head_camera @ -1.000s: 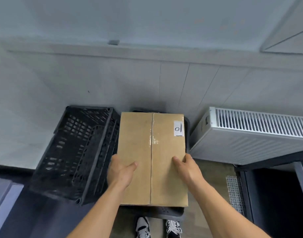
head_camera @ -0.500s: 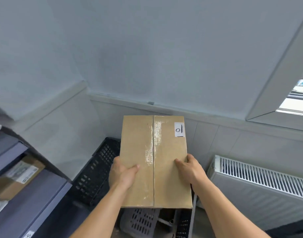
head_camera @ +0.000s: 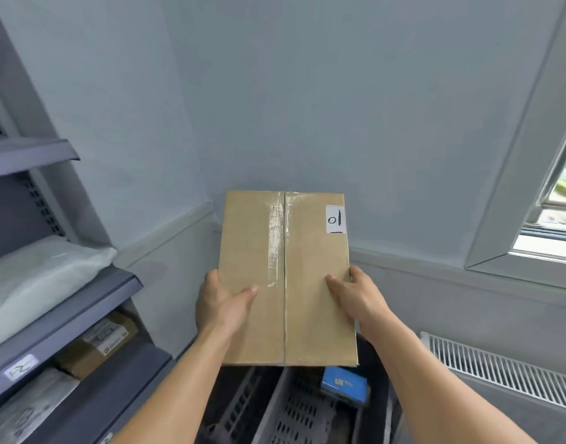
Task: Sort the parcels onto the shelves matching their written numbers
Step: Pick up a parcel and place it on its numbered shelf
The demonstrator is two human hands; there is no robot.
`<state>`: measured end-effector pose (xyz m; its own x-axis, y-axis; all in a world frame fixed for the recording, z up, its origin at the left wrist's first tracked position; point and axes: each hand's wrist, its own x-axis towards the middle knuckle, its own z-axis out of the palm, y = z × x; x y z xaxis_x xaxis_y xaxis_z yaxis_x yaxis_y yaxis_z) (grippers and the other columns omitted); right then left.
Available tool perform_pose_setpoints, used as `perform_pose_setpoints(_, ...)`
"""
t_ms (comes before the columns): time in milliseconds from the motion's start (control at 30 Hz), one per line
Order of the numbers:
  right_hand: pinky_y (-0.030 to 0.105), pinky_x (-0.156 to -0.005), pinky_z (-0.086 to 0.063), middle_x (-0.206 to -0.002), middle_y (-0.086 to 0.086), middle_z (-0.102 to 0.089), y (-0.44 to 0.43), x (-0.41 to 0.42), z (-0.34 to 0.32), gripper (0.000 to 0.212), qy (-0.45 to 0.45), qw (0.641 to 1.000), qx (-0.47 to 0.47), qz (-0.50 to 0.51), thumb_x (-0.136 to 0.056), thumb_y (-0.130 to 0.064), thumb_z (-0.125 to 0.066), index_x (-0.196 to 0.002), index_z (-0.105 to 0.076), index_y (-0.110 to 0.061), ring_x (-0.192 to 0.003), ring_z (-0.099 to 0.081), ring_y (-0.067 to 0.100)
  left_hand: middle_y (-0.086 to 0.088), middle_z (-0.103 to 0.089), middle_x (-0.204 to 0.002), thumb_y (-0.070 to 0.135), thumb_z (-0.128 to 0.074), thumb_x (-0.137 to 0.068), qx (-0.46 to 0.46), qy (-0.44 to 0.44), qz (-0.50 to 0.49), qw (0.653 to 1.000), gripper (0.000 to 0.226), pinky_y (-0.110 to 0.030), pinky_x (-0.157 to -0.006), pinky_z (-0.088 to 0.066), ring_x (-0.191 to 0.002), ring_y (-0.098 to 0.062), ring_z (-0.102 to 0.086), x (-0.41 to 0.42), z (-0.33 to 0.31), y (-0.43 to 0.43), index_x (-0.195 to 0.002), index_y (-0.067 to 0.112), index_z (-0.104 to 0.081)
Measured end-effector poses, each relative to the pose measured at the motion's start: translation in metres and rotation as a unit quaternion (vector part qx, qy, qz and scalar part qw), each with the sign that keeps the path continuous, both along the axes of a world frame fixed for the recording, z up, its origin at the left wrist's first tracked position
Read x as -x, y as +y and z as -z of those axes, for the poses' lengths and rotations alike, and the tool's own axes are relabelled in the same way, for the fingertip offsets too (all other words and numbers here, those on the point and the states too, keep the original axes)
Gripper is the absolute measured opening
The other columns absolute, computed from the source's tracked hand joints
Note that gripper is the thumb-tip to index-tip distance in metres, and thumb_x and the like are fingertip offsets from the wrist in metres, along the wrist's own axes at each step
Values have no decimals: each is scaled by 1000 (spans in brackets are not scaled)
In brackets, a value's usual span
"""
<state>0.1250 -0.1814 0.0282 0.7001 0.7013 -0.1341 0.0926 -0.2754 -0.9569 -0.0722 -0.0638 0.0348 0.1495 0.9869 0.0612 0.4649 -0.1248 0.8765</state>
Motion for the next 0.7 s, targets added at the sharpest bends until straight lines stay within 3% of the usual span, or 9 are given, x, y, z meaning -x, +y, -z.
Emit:
perform_pose_setpoints(167, 34, -79, -53, -106, -8, -69, 1, 19, -28, 19, -26, 999, -30, -29, -95, -35, -60, -112, -60, -26, -94, -67, 14, 2, -62, -117, 38, -82, -78, -27, -27, -26, 999, 61, -43, -91, -54, -101, -22, -62, 27, -22, -10, -128, 23, -49)
perform_pose_setpoints(267, 37, -85, -55, -106, -10, -70, 4, 23, -40, 21, -35, 997, -52, -52, -94, -34, -60, -114, -61, -28, -95, -68, 14, 1, -63, -120, 40, -82, -77, -37, -39, -41, 998, 65, -46, -93, -54, -104, -23, -62, 36, -32, -15, -130, 22, -49)
perform_pose_setpoints(400, 43, -93, -54, -109, -9, -69, 12, 25, -52, 19, -47, 993, -67, -89, -94, -35, -61, -112, -61, -29, -99, -67, 16, 4, -63, -116, 37, -82, -79, -55, -61, -75, 994, 53, -42, -90, -53, -101, -22, -62, 44, -44, -23, -119, 27, -50)
perform_pose_setpoints(533, 45, -95, -54, -104, -11, -71, 21, 21, -66, 8, -55, 985, -89, -136, -95, -31, -61, -103, -61, -31, -98, -68, 16, 5, -64, -116, 39, -83, -76, -69, -78, -110, 989, 52, -46, -92, -54, -101, -21, -63, 47, -56, -31, -115, 31, -49)
perform_pose_setpoints(700, 45, -94, -55, -105, -11, -71, 32, 14, -91, 17, -66, 972, -108, -196, -95, -31, -62, -112, -62, -29, -99, -68, 15, 8, -63, -114, 33, -82, -79, -91, -97, -170, 976, 50, -43, -92, -53, -102, -20, -62, 46, -76, -47, -116, 32, -48)
